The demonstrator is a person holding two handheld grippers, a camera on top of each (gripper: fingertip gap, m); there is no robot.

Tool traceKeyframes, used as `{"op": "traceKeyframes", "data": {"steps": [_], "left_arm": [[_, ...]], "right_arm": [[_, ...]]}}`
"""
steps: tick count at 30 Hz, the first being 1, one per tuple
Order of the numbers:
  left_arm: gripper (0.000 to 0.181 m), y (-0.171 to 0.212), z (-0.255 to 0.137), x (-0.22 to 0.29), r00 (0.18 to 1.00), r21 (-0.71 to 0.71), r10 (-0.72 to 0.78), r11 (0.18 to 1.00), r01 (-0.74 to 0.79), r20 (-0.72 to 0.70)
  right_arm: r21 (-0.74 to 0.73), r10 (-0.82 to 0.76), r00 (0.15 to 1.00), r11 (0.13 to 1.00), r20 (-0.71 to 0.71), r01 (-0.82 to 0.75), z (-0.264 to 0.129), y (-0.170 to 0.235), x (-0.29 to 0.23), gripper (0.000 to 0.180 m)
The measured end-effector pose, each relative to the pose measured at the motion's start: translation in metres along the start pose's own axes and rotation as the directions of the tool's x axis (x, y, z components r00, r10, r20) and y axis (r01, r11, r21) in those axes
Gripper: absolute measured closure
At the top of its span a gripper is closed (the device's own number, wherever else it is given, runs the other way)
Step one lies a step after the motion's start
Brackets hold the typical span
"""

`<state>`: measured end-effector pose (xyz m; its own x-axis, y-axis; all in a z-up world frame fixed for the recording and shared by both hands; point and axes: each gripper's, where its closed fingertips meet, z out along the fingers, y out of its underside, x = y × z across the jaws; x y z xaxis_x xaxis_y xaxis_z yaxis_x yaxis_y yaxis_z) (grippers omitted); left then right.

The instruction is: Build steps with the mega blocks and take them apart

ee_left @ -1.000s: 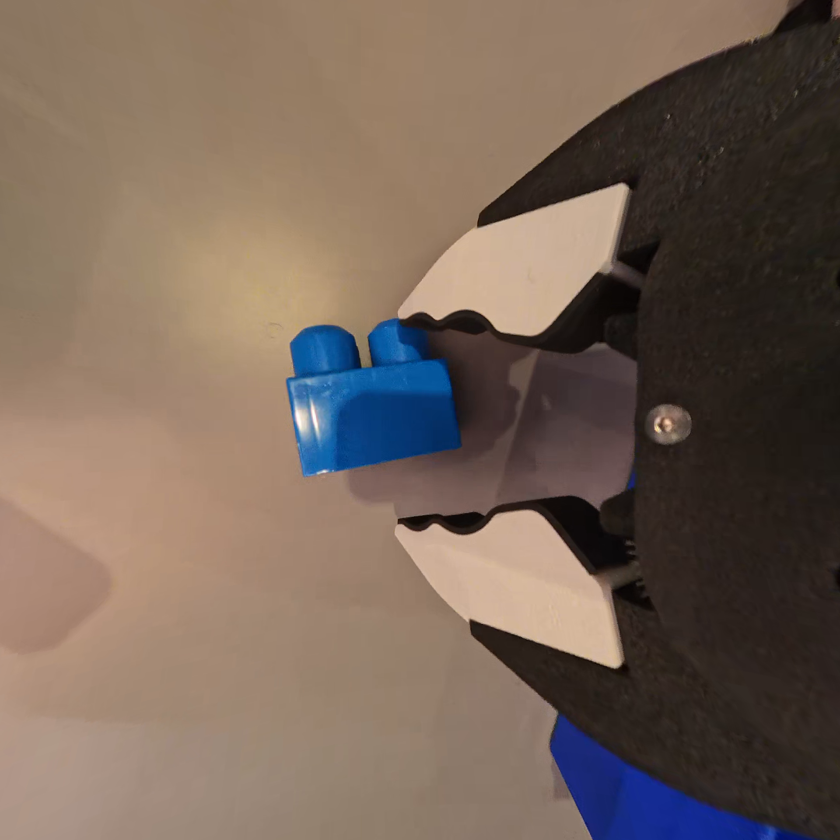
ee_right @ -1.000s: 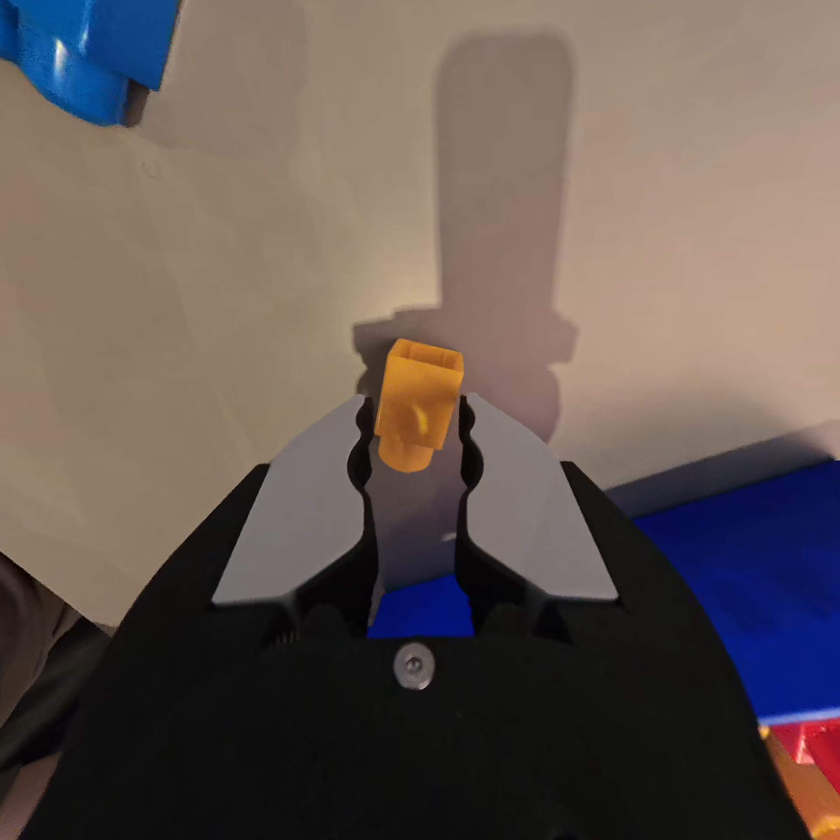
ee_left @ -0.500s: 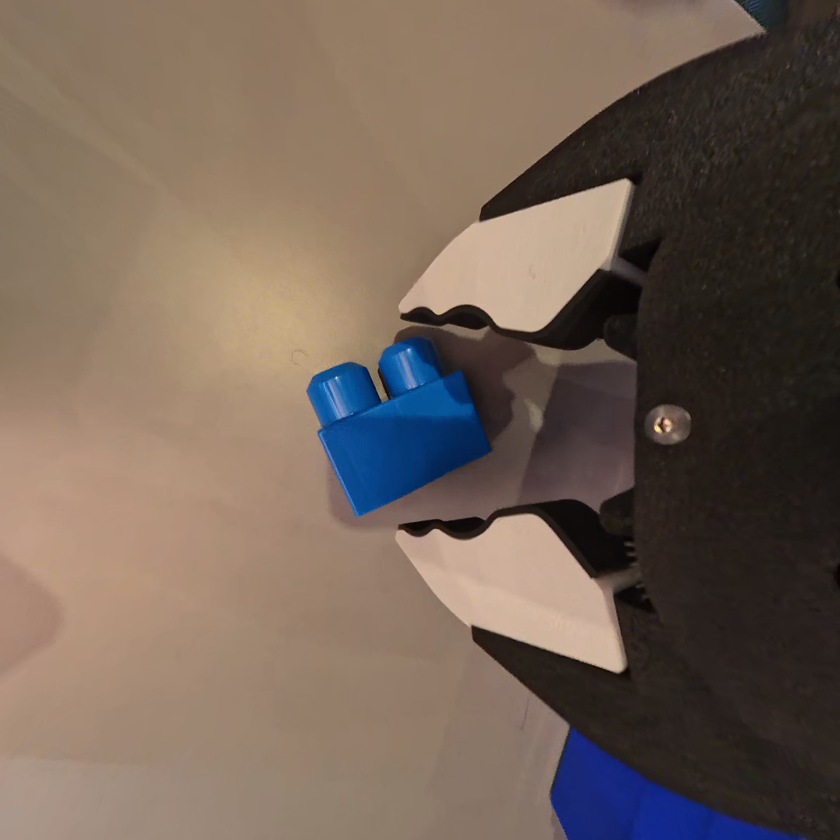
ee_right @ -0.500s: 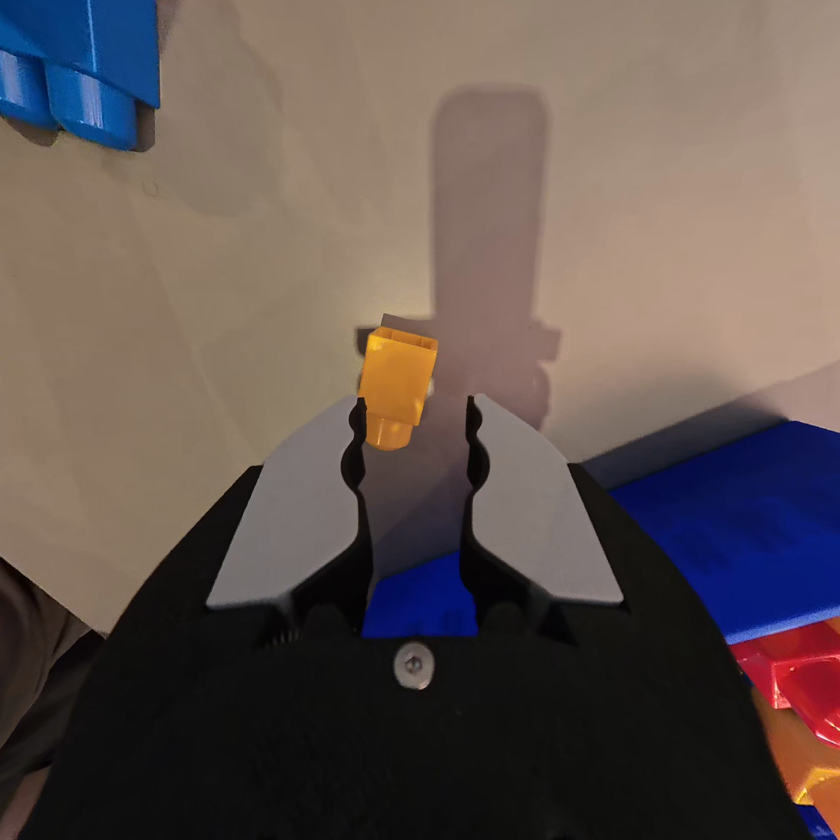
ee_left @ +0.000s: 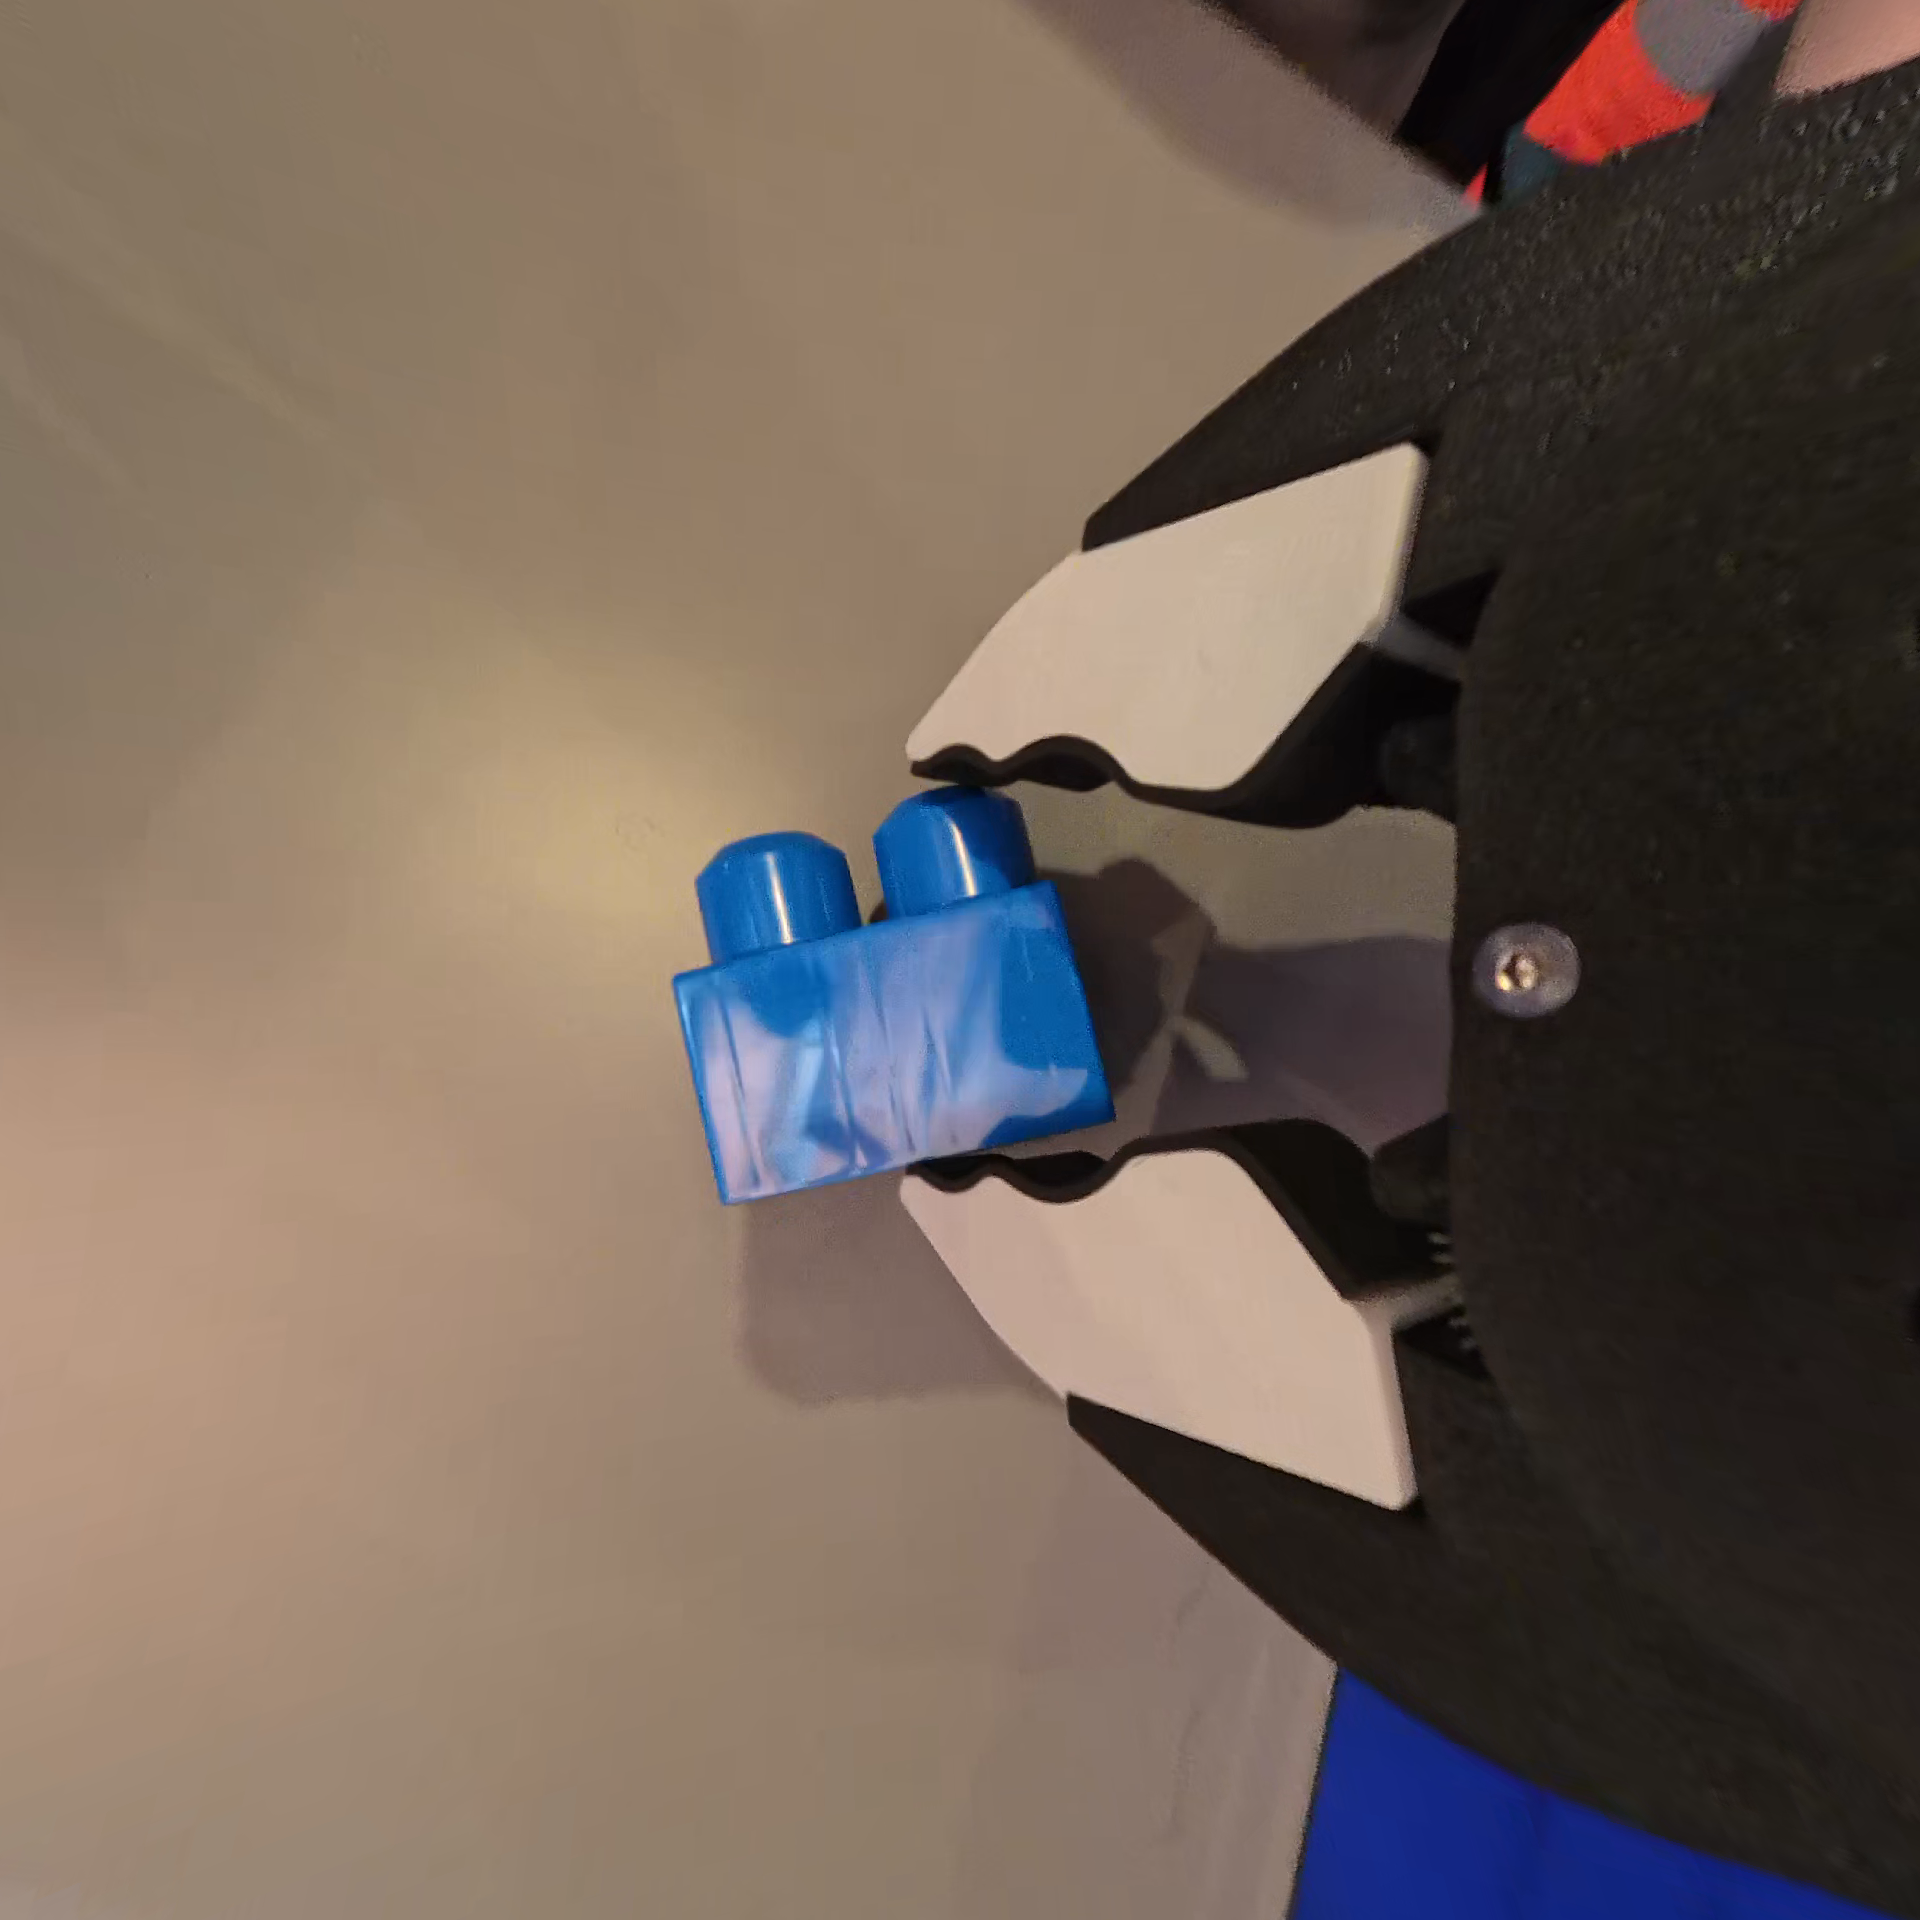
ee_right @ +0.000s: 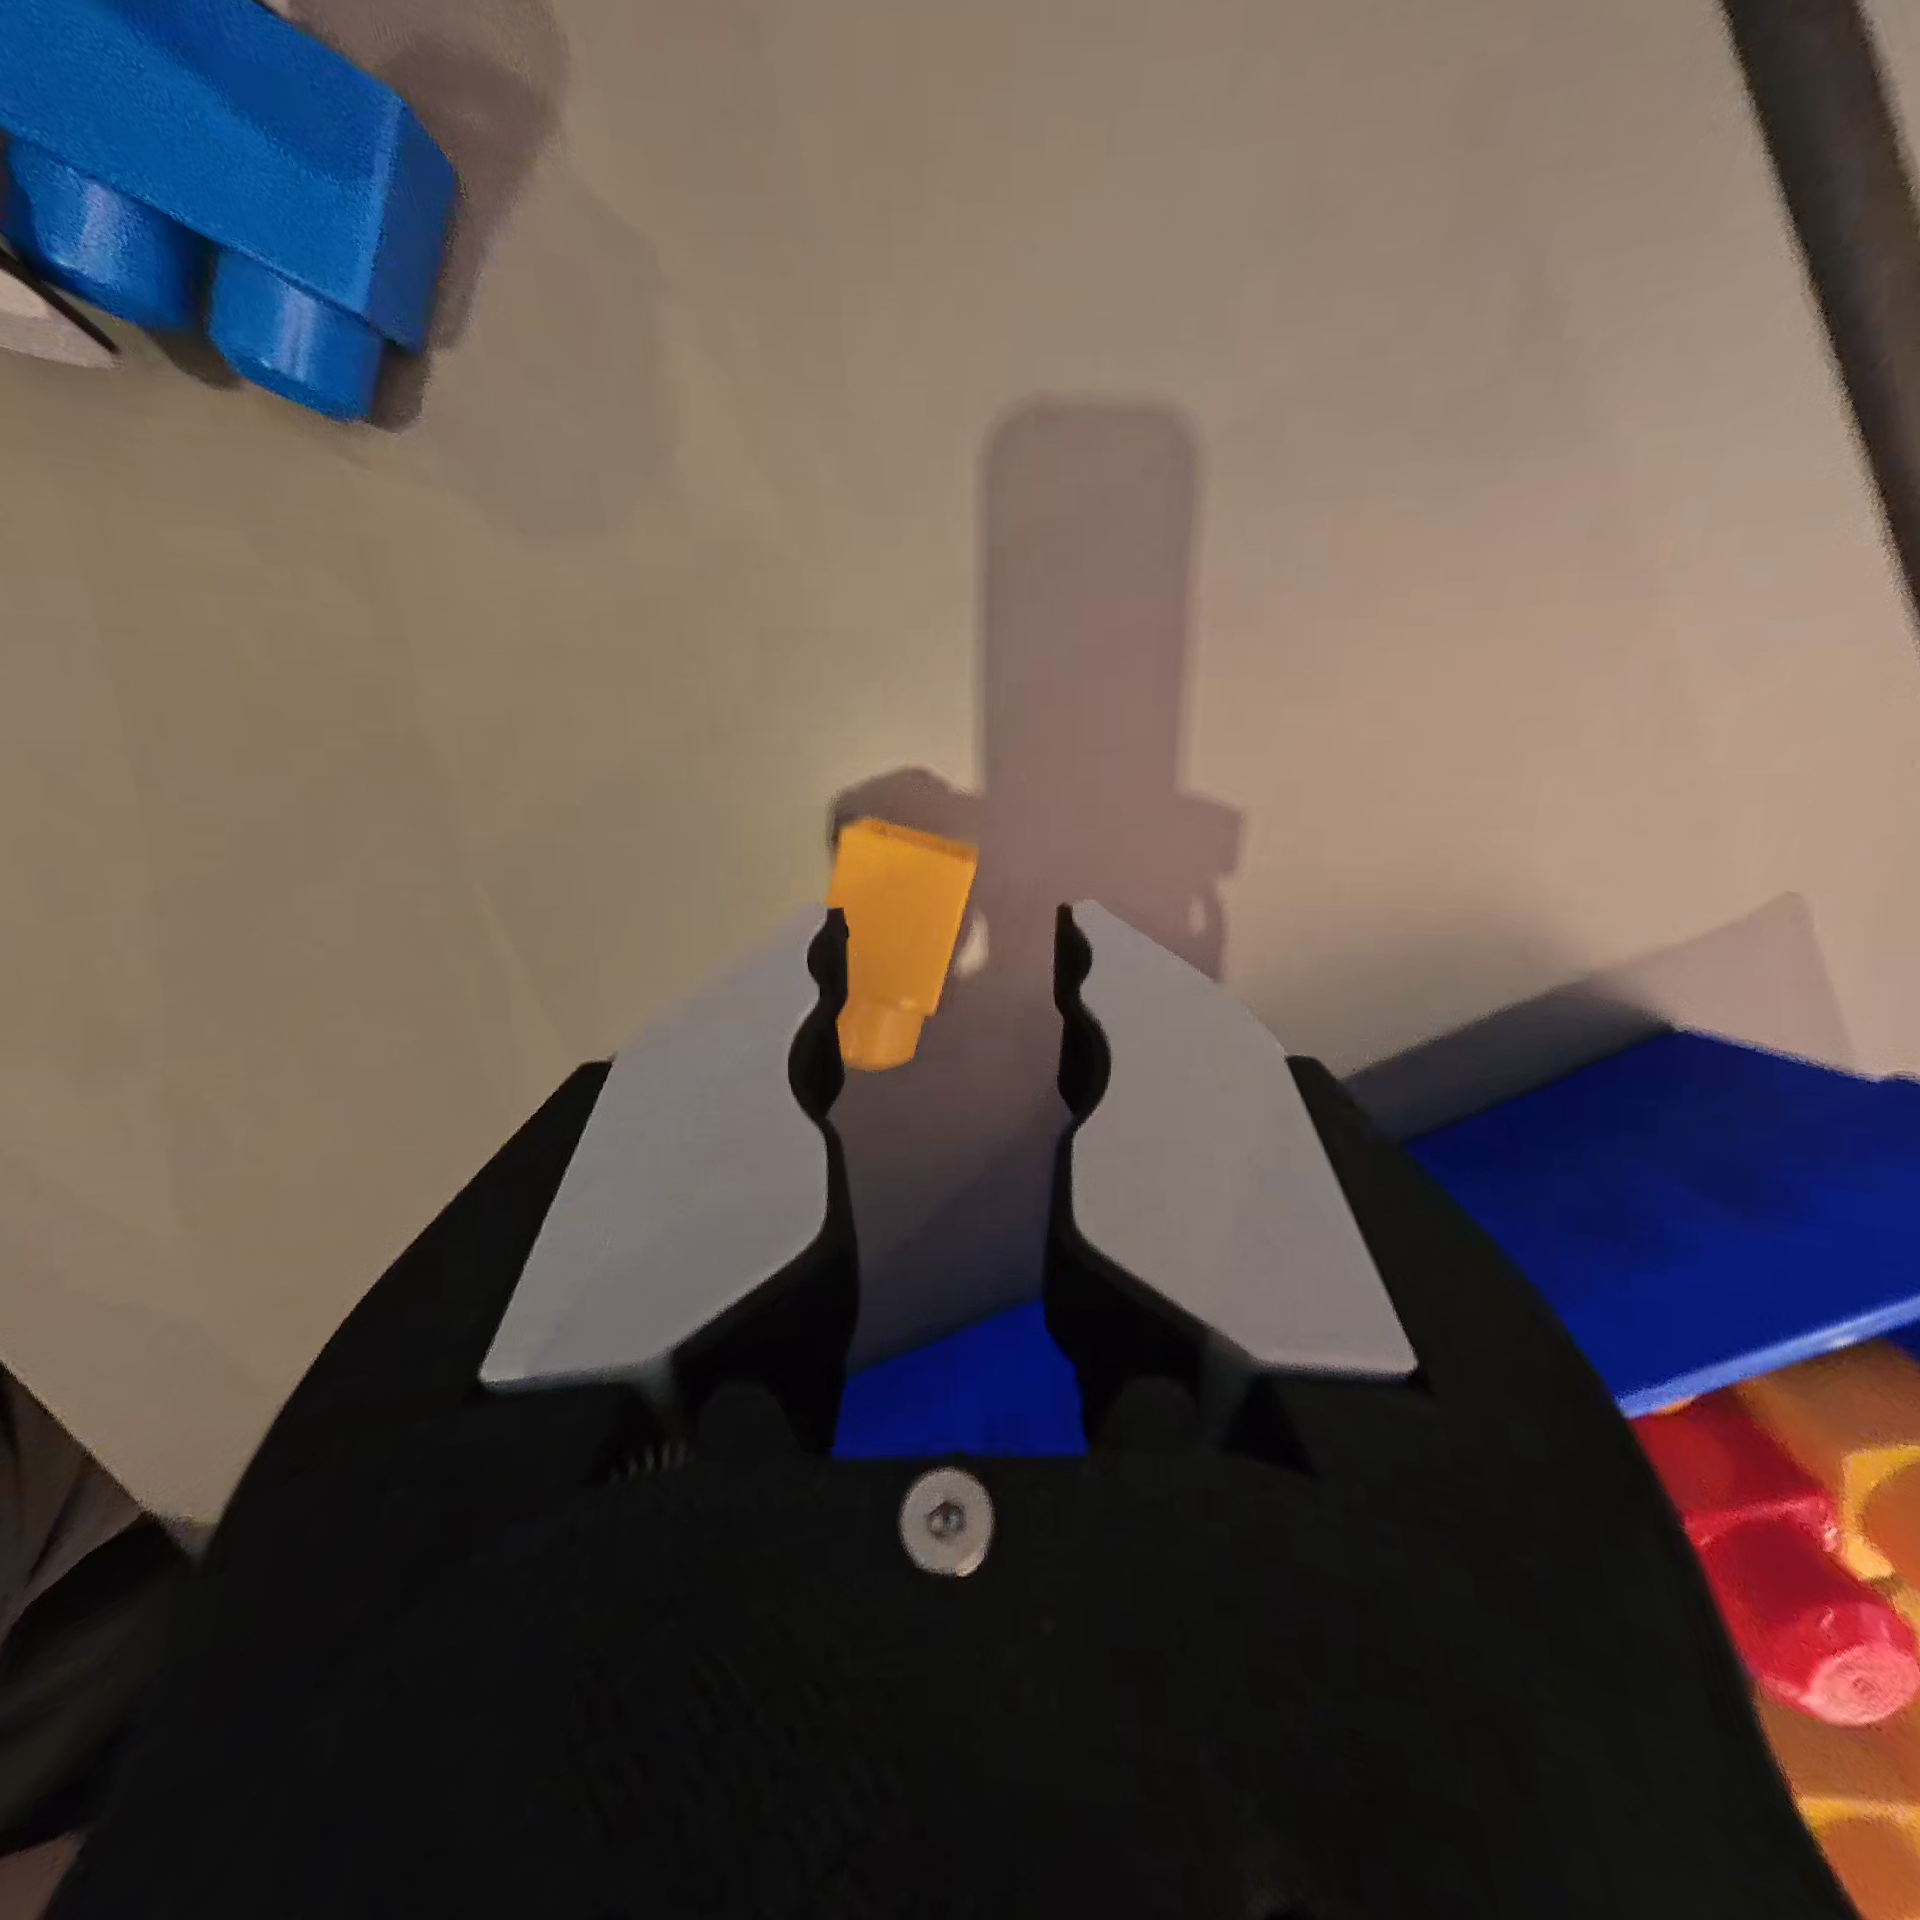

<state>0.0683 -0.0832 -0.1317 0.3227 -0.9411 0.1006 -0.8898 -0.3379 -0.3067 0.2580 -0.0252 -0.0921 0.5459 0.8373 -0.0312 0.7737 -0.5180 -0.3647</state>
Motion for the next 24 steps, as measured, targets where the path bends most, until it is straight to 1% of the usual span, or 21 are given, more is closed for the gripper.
{"op": "traceKeyframes", "data": {"steps": [2, 3, 4, 6, 8, 9, 11, 14, 15, 18, 19, 20, 21, 22, 24], "left_arm": [[0.112, -0.004, -0.017, 0.01, 0.997, 0.063, -0.004, 0.998, 0.009, -0.079], [0.112, -0.007, -0.026, 0.014, 0.995, 0.103, 0.014, 0.995, -0.004, -0.094], [0.112, -0.009, -0.034, 0.016, 0.995, 0.133, 0.034, 0.991, -0.021, -0.099], [0.112, -0.012, -0.049, 0.026, 0.989, 0.186, 0.058, 0.982, -0.032, -0.138], [0.112, -0.019, -0.067, 0.038, 0.978, 0.266, 0.081, 0.963, -0.027, -0.194], [0.112, -0.022, -0.076, 0.043, 0.97, 0.305, 0.095, 0.952, -0.023, -0.223], [0.112, -0.029, -0.093, 0.056, 0.953, 0.378, 0.131, 0.926, -0.019, -0.272], [0.112, -0.037, -0.111, 0.073, 0.923, 0.457, 0.185, 0.889, -0.011, -0.337], [0.112, -0.039, -0.116, 0.08, 0.911, 0.477, 0.208, 0.879, -0.013, -0.357], [0.112, -0.043, -0.123, 0.091, 0.885, 0.509, 0.252, 0.86, -0.019, -0.392], [0.112, -0.045, -0.125, 0.093, 0.879, 0.527, 0.268, 0.85, -0.022, -0.395], [0.112, -0.046, -0.128, 0.095, 0.872, 0.542, 0.282, 0.84, -0.024, -0.4], [0.112, -0.046, -0.131, 0.096, 0.865, 0.556, 0.296, 0.831, -0.024, -0.405], [0.112, -0.047, -0.134, 0.097, 0.863, 0.572, 0.308, 0.82, -0.027, -0.401], [0.112, -0.052, -0.141, 0.092, 0.877, 0.618, 0.325, 0.785, -0.041, -0.354]], "right_arm": [[0.111, -0.152, 0.988, 0.982, -0.015, 0.153, -0.009, -0.02, -0.008, 0.14], [0.181, -0.264, 0.964, 0.947, -0.033, 0.265, -0.014, -0.031, -0.017, 0.14], [0.251, -0.378, 0.923, 0.889, -0.065, 0.382, -0.019, -0.043, -0.03, 0.14], [0.383, -0.556, 0.813, 0.723, -0.171, 0.575, -0.029, -0.065, -0.061, 0.139], [0.498, -0.654, 0.713, 0.544, -0.253, 0.675, -0.04, -0.083, -0.098, 0.137], [0.533, -0.671, 0.677, 0.471, -0.302, 0.703, -0.045, -0.09, -0.112, 0.136], [0.56, -0.691, 0.616, 0.359, -0.379, 0.747, -0.049, -0.097, -0.134, 0.124], [0.504, -0.697, 0.525, 0.265, -0.489, 0.822, -0.046, -0.1, -0.148, 0.118], [0.493, -0.686, 0.501, 0.232, -0.527, 0.838, -0.047, -0.102, -0.153, 0.118], [0.482, -0.639, 0.422, 0.091, -0.643, 0.871, -0.059, -0.107, -0.174, 0.119], [0.463, -0.636, 0.391, 0.059, -0.665, 0.884, -0.06, -0.106, -0.179, 0.123], [0.438, -0.628, 0.361, 0.036, -0.689, 0.898, -0.062, -0.105, -0.182, 0.136], [0.42, -0.611, 0.343, 0.018, -0.714, 0.907, -0.065, -0.105, -0.184, 0.14], [0.417, -0.598, 0.342, 0.014, -0.725, 0.909, -0.068, -0.106, -0.185, 0.141], [0.448, -0.596, 0.389, 0.053, -0.703, 0.892, -0.071, -0.108, -0.183, 0.141]]}}
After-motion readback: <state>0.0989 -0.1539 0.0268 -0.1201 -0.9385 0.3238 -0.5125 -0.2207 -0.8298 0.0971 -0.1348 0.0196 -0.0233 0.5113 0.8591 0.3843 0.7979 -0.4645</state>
